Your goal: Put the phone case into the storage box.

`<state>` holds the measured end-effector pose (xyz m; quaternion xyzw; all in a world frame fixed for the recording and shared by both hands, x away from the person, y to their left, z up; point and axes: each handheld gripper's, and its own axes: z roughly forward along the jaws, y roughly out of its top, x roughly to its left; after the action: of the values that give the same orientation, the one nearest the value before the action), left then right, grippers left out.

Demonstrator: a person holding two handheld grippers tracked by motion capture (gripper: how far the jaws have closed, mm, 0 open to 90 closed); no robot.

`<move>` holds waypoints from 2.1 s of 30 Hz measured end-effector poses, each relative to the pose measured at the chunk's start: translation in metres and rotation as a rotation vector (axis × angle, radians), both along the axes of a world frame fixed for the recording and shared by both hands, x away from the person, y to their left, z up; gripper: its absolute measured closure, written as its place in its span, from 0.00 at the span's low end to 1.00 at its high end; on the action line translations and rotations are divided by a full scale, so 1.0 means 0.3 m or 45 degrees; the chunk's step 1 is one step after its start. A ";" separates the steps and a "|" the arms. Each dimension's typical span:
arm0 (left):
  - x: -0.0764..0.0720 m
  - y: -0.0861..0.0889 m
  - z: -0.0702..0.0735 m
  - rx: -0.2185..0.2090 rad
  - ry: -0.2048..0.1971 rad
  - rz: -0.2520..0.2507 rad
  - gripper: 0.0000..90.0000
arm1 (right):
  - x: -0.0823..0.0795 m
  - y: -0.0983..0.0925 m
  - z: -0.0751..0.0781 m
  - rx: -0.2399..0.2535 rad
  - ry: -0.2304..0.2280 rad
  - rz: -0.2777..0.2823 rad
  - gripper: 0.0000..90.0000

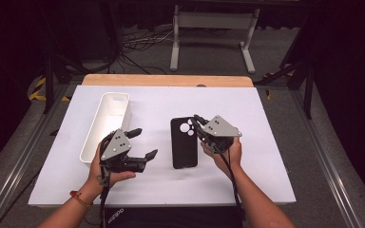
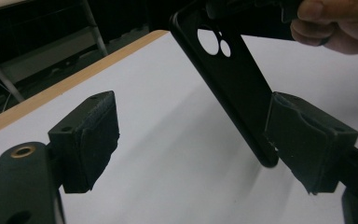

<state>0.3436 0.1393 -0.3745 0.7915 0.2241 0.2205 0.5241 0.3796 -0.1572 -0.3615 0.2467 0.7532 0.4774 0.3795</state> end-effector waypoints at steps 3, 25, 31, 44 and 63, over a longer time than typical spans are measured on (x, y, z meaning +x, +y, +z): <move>0.019 -0.017 0.005 -0.012 0.004 -0.008 0.21 | -0.009 0.014 -0.001 -0.014 -0.014 0.015 0.91; 0.123 -0.095 -0.013 -0.069 0.082 -0.060 0.50 | -0.089 0.075 -0.004 -0.062 -0.166 0.052 0.91; 0.131 -0.091 -0.017 -0.103 0.111 -0.129 0.72 | -0.106 0.084 -0.011 -0.090 -0.225 0.042 0.91; 0.131 -0.074 -0.024 -0.157 0.099 -0.088 0.87 | -0.116 0.095 -0.023 -0.076 -0.206 0.059 0.90; 0.112 -0.064 -0.003 -0.128 0.070 -0.082 0.89 | -0.122 0.099 -0.008 -0.045 -0.188 0.075 0.90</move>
<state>0.3770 0.1203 -0.3753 0.7766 0.2236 0.1703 0.5638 0.3430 -0.1273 -0.3638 0.1818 0.7384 0.4918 0.4240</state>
